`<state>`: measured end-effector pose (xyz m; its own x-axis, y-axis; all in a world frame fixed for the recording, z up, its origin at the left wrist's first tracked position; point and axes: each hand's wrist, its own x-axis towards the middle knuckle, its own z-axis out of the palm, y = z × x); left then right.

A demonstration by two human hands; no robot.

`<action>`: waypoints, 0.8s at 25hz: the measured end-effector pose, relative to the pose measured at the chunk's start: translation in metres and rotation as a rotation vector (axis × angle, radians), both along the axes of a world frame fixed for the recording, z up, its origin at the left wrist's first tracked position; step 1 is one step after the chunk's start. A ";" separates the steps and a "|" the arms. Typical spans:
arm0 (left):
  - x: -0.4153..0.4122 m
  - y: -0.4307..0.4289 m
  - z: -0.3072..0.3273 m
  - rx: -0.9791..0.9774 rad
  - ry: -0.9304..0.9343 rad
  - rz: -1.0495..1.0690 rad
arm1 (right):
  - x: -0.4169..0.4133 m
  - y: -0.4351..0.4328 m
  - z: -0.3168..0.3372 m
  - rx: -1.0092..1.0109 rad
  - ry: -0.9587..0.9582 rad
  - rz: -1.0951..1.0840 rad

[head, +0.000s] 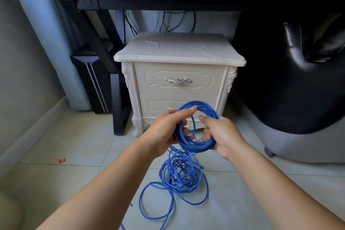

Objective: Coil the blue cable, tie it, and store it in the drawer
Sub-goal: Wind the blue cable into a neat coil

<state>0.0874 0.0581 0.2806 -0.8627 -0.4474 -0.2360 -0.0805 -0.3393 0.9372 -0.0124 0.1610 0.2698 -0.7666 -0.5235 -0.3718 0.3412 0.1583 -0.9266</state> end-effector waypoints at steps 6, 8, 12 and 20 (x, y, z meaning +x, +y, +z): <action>0.006 -0.011 -0.004 -0.098 0.032 -0.050 | 0.006 0.003 -0.002 0.035 0.041 0.135; 0.009 -0.014 0.002 -0.173 0.051 -0.107 | 0.006 0.001 -0.010 0.195 0.322 0.125; 0.018 -0.024 0.018 -0.352 0.074 -0.218 | -0.001 0.002 -0.013 0.076 0.353 0.347; 0.036 -0.046 0.026 -0.415 0.068 -0.059 | -0.013 0.002 0.009 -0.052 0.321 0.367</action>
